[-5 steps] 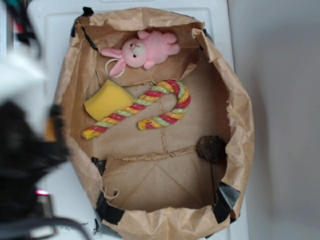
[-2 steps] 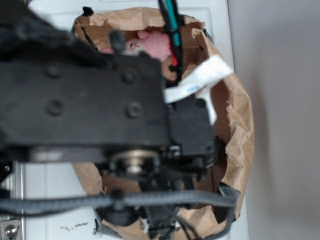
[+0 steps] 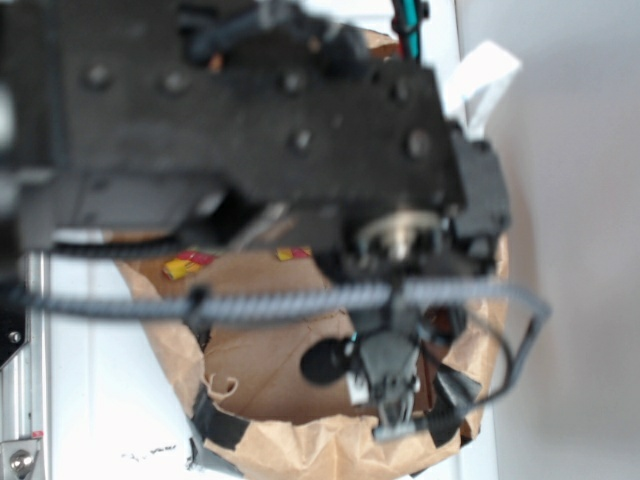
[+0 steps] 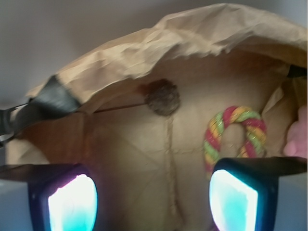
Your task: Grab the rock.
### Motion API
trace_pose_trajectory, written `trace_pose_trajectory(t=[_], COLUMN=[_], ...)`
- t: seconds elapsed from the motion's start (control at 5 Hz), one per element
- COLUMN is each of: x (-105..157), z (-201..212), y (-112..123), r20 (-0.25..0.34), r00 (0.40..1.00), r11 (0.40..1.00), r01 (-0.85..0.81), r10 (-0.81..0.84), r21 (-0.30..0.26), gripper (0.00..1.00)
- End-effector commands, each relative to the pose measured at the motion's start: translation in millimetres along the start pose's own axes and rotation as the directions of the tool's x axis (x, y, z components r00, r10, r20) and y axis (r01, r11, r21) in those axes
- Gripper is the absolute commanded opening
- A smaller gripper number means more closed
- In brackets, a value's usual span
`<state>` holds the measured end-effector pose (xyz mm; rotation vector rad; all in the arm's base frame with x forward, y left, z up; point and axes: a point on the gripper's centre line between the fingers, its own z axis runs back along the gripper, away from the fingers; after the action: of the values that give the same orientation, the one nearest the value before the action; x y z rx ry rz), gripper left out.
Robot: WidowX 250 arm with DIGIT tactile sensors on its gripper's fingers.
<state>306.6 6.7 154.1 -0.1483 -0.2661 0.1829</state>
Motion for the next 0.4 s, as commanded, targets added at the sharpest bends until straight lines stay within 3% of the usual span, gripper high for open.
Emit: trace_pose_trajectory(t=[0.0,0.2], x=[5,-10], z=[4,-19], y=[37,22], r20=[0.044,0.016], r00=[0.999,1.0], r11=[1.0,0.999], r01=[-0.019,-0.023], r10=[0.019,0.024], r21=[0.01,-0.042], gripper=[1.0,1.0])
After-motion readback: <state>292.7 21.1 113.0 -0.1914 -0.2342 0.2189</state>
